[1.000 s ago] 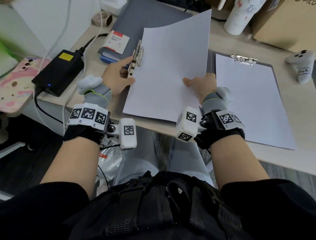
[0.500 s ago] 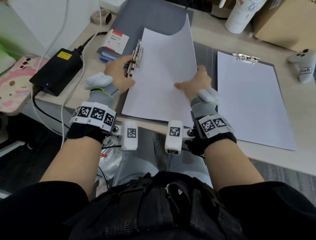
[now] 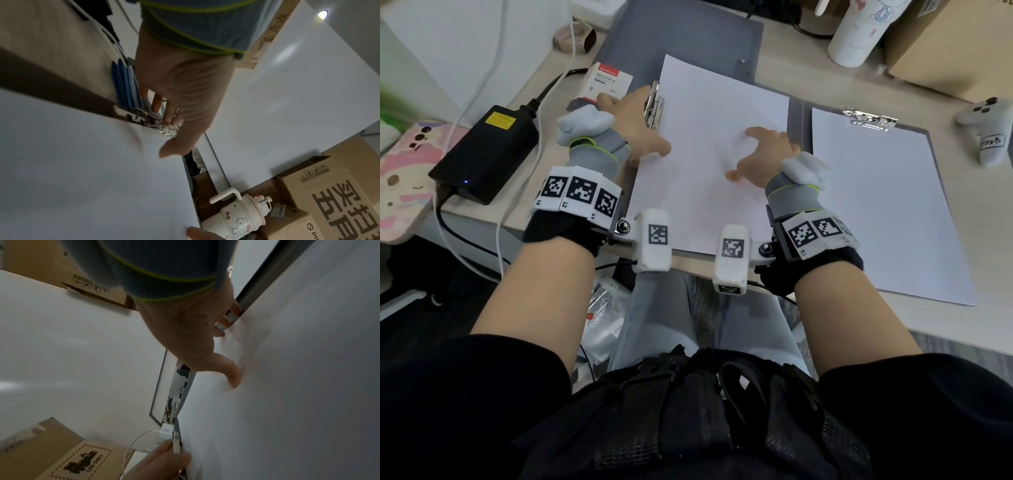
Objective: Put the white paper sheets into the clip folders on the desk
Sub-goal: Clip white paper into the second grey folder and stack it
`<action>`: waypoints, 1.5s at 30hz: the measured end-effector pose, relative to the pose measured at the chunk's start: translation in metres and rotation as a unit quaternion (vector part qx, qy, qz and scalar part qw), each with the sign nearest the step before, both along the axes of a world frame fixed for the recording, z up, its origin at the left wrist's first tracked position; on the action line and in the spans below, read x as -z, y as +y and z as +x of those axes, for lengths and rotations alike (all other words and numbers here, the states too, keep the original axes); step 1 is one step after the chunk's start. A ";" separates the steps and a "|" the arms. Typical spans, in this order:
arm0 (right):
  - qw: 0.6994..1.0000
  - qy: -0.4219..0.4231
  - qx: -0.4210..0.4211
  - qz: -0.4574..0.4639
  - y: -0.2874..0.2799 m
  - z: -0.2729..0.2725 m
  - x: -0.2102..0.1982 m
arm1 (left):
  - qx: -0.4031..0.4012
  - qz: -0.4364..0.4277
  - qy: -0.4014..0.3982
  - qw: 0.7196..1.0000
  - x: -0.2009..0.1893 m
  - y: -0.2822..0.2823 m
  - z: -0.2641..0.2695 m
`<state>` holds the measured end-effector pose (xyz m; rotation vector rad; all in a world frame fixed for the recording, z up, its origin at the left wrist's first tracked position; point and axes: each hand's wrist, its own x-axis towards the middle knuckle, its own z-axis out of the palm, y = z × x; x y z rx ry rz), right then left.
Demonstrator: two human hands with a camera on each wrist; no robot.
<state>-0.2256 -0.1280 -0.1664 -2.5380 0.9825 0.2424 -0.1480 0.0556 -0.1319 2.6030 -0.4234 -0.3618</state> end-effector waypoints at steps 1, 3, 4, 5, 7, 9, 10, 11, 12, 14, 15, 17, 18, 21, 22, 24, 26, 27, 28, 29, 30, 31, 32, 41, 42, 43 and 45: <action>1.000 0.001 -0.001 -0.008 0.000 0.002 0.001 | -0.011 -0.027 0.014 0.999 -0.001 -0.002 0.000; 1.000 0.006 -0.002 -0.017 0.002 0.003 0.002 | -0.018 -0.100 0.007 0.995 0.000 -0.003 0.000; 1.000 0.010 -0.002 -0.019 0.002 0.004 0.002 | -0.022 -0.132 -0.006 0.991 0.001 -0.006 -0.001; 1.000 0.014 -0.002 -0.017 0.003 0.004 0.003 | -0.028 -0.175 -0.025 0.984 0.001 -0.008 -0.004; 1.000 0.019 -0.004 -0.016 0.003 0.003 0.002 | -0.109 -0.270 -0.057 0.955 -0.003 -0.011 -0.007; 1.000 0.022 -0.005 -0.017 0.003 0.002 0.001 | -0.202 -0.347 -0.036 0.915 -0.011 -0.008 -0.010; 1.000 0.024 -0.006 -0.016 0.004 0.001 0.000 | -0.205 -0.355 -0.027 0.912 -0.013 -0.003 -0.013; 1.000 0.025 -0.007 -0.013 0.004 0.000 -0.001 | -0.200 -0.369 -0.024 0.907 -0.011 -0.002 -0.014; 1.000 0.025 -0.008 -0.011 0.005 -0.001 -0.002 | -0.190 -0.360 -0.018 0.913 -0.011 0.005 -0.016; 1.000 0.023 -0.008 -0.011 0.006 -0.002 -0.004 | -0.208 -0.365 -0.010 0.907 -0.004 0.013 -0.014; 1.000 0.021 -0.007 -0.010 0.007 -0.004 -0.005 | -0.226 -0.364 -0.012 0.903 -0.001 0.016 -0.013; 1.000 0.019 -0.004 -0.004 0.007 -0.006 -0.006 | -0.244 -0.337 0.004 0.909 0.003 0.017 -0.010; 1.000 0.016 -0.004 -0.001 0.007 -0.007 -0.007 | -0.237 -0.313 0.025 0.919 0.006 0.015 -0.008; 1.000 0.006 0.001 0.010 0.005 -0.010 -0.006 | -0.276 -0.242 0.039 0.930 0.007 0.011 -0.011; 1.000 0.003 0.003 0.012 0.006 -0.010 -0.007 | -0.271 -0.208 0.033 0.939 0.010 0.011 -0.011; 1.000 -0.006 0.003 0.016 0.006 -0.012 -0.008 | -0.228 -0.161 0.059 0.958 0.017 0.011 -0.009; 0.999 -0.026 0.001 0.026 0.006 -0.015 -0.008 | -0.207 -0.112 0.078 0.969 0.024 0.014 -0.006; 0.999 -0.039 -0.001 0.031 0.007 -0.017 -0.008 | -0.212 -0.097 0.070 0.970 0.025 0.015 -0.008; 0.998 -0.053 0.000 0.037 0.008 -0.019 -0.007 | -0.210 -0.092 0.069 0.971 0.026 0.016 -0.008; 0.997 -0.066 0.001 0.042 0.009 -0.020 -0.006 | -0.194 -0.102 0.084 0.972 0.027 0.015 -0.009; 0.996 -0.077 0.004 0.049 0.009 -0.022 -0.005 | -0.170 -0.121 0.103 0.973 0.029 0.016 -0.009; 0.995 -0.085 0.008 0.060 0.010 -0.023 -0.003 | -0.151 -0.142 0.124 0.970 0.031 0.021 -0.010; 0.993 -0.088 0.010 0.071 0.012 -0.025 -0.003 | -0.143 -0.167 0.136 0.966 0.034 0.027 -0.009; 0.991 -0.090 0.020 0.099 0.019 -0.032 -0.006 | -0.124 -0.273 0.107 0.948 0.040 0.037 -0.022; 0.991 -0.090 0.021 0.100 0.019 -0.032 -0.007 | -0.130 -0.285 0.094 0.945 0.045 0.037 -0.022; 0.991 -0.091 0.021 0.099 0.019 -0.033 -0.007 | -0.135 -0.291 0.078 0.944 0.049 0.037 -0.022; 0.991 -0.090 0.021 0.101 0.019 -0.033 -0.007 | -0.140 -0.300 0.064 0.941 0.053 0.036 -0.022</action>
